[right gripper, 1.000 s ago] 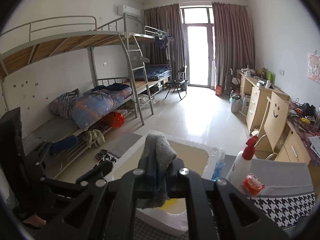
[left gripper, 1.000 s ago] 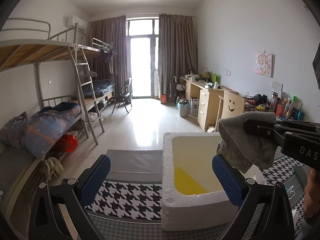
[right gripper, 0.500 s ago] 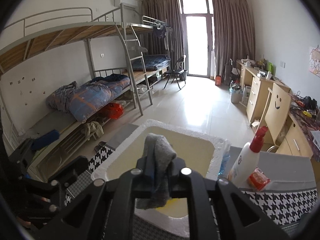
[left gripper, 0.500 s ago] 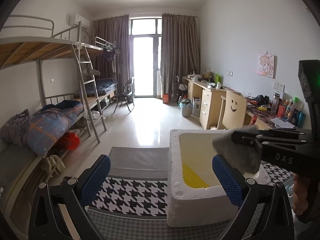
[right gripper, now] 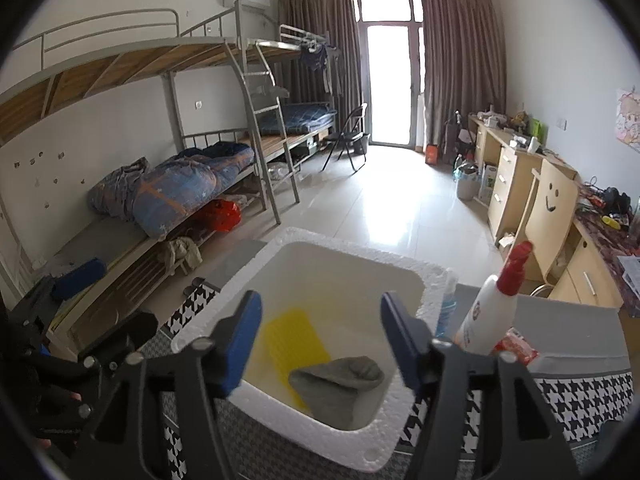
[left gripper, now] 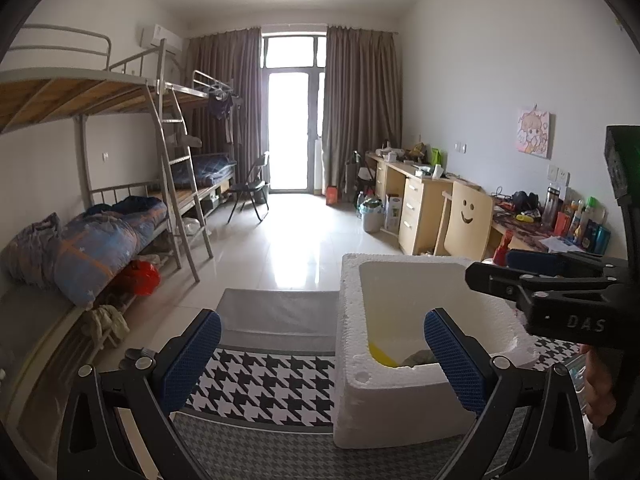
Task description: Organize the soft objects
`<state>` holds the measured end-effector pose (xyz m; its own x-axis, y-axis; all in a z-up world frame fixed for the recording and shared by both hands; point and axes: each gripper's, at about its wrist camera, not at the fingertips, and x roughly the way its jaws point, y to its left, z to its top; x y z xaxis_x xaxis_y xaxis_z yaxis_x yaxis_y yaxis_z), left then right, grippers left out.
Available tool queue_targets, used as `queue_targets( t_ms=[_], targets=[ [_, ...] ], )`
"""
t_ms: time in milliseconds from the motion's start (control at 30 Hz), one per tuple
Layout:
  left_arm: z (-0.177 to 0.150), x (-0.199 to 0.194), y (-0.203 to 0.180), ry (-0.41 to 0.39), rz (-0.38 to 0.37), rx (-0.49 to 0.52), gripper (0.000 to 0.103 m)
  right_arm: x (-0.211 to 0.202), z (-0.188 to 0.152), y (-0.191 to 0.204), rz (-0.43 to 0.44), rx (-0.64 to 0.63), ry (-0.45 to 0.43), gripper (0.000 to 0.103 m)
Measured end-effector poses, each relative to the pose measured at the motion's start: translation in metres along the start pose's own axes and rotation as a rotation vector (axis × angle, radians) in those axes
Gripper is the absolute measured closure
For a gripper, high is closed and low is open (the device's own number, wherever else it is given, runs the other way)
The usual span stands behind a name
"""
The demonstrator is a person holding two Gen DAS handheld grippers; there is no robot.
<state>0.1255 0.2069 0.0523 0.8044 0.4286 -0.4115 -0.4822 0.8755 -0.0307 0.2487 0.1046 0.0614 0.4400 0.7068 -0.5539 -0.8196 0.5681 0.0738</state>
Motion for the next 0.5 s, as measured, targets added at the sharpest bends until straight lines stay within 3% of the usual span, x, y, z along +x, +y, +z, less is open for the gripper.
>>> queue_targets(
  t_ms=[133, 200, 500],
  targets=[
    [0.001, -0.006, -0.003, -0.004, -0.003, 0.006, 0.001, -0.013, -0.001, -0.001, 0.0, 0.006, -0.032, 0.014],
    [0.001, -0.01, -0.006, -0.008, -0.006, 0.01, 0.001, -0.021, -0.003, 0.0, -0.01, 0.0, -0.056, 0.011],
    [-0.001, -0.032, -0.018, -0.027, -0.029, 0.018, 0.001, -0.05, -0.013, 0.003, -0.004, 0.0, -0.1, 0.01]
  ],
)
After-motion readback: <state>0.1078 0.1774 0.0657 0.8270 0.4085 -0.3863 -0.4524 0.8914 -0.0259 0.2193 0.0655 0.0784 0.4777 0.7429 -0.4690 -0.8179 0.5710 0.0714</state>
